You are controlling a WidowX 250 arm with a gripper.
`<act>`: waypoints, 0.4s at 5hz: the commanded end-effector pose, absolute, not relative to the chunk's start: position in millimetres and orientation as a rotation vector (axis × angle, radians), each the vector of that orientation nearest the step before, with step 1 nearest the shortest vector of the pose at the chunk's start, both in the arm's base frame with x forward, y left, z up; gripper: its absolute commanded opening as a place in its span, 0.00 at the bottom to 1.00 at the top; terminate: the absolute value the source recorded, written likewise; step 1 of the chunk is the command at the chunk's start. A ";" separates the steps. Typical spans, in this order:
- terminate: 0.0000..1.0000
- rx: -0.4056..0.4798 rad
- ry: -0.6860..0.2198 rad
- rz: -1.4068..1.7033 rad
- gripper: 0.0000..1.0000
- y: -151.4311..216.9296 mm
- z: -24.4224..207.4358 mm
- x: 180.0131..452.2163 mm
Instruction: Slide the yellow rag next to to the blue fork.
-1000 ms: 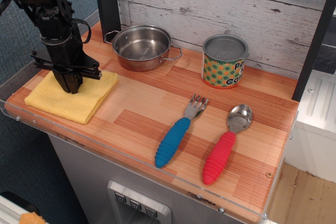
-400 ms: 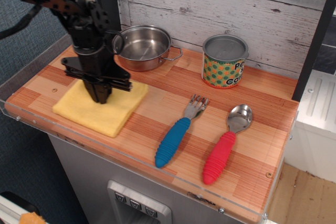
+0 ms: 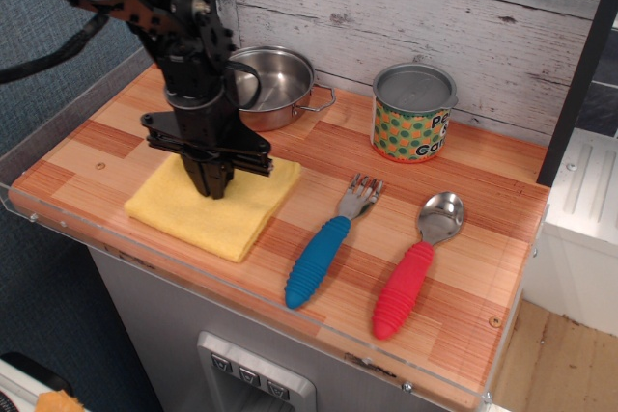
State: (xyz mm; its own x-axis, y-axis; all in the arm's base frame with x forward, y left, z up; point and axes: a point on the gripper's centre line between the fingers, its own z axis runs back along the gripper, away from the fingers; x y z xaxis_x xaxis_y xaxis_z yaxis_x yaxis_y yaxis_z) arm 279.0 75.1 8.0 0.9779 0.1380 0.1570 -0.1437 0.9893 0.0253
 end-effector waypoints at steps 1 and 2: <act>0.00 0.019 -0.146 0.150 0.00 53.7 11.1 278.6; 0.00 0.024 -0.146 0.169 0.00 49.4 12.2 277.0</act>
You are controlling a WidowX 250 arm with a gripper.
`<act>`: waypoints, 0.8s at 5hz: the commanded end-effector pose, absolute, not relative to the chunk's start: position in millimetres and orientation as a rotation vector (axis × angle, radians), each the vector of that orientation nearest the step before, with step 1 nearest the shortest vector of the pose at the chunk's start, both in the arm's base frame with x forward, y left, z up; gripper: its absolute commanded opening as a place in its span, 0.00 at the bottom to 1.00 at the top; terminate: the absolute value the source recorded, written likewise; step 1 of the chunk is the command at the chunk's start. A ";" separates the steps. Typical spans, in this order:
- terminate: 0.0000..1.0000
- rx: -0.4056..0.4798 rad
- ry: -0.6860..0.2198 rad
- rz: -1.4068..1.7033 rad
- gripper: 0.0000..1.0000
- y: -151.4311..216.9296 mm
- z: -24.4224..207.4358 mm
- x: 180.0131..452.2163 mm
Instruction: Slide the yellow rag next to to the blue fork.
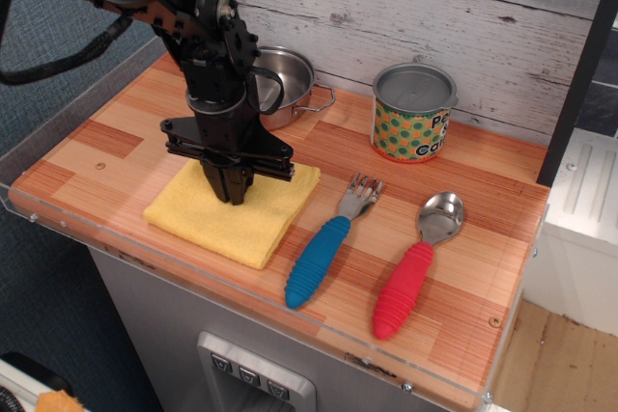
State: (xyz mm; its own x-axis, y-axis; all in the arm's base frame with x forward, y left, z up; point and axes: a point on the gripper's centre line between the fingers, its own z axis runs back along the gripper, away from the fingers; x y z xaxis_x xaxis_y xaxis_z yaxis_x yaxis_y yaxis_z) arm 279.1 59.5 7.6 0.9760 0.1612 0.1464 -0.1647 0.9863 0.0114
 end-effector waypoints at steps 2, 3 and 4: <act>0.00 0.042 -0.152 0.182 0.00 51.8 16.4 275.1; 0.00 0.061 -0.155 0.203 0.00 56.3 20.8 274.0; 0.00 0.081 -0.149 0.210 1.00 63.1 24.8 274.5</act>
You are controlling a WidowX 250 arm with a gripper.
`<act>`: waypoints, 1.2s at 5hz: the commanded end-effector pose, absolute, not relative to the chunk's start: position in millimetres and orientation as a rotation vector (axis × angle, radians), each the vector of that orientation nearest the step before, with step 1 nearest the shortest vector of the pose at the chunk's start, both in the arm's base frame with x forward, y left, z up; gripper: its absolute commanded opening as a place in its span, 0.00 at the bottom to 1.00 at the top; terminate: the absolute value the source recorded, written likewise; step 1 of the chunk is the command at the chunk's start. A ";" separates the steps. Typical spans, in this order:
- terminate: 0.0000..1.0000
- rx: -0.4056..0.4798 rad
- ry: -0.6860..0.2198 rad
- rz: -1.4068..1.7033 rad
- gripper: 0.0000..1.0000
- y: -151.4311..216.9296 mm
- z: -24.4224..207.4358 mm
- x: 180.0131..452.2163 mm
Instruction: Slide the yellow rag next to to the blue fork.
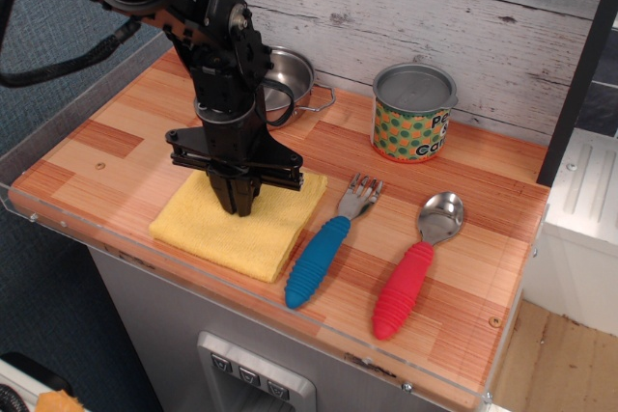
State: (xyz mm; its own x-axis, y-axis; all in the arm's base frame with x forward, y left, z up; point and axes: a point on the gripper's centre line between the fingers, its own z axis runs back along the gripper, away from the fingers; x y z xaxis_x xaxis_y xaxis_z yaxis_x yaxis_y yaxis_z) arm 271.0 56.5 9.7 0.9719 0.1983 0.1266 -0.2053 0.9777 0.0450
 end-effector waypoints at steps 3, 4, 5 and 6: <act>0.00 0.097 -0.218 0.219 1.00 60.6 58.9 279.7; 0.00 0.104 -0.232 0.223 1.00 63.0 66.7 279.8; 0.00 0.121 -0.235 0.230 1.00 68.0 74.6 278.4; 0.00 0.119 -0.222 0.229 1.00 70.9 83.3 275.1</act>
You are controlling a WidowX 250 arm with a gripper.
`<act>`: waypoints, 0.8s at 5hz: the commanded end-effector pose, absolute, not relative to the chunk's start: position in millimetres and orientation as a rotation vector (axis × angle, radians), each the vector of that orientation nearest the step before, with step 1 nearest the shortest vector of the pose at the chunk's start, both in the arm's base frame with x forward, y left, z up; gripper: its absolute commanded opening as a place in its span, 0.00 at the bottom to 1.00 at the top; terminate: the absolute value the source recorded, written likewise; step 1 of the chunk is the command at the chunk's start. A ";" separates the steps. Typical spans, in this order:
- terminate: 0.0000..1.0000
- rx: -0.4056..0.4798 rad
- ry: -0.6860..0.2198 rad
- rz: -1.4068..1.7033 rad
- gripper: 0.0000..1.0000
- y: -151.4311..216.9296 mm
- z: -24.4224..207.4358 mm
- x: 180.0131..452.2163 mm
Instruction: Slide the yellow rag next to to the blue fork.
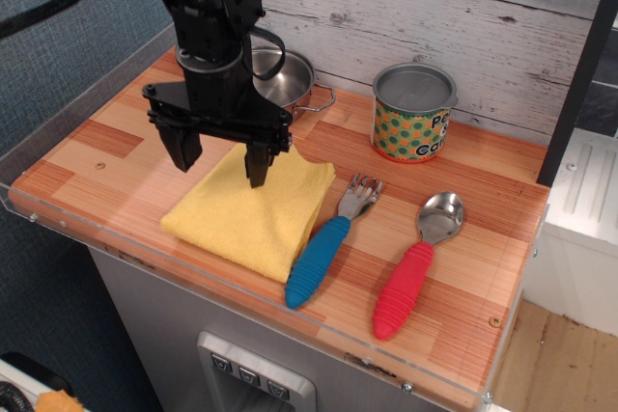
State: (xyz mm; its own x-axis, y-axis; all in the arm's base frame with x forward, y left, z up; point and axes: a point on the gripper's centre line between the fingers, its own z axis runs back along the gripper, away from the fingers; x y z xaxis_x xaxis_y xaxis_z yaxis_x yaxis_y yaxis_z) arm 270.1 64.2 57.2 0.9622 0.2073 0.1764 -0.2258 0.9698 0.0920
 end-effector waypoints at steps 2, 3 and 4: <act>0.00 0.106 -0.224 0.237 1.00 76.7 98.0 272.4; 0.00 0.110 -0.225 0.243 1.00 78.6 102.7 272.9; 0.00 0.106 -0.230 0.294 1.00 88.1 105.1 278.2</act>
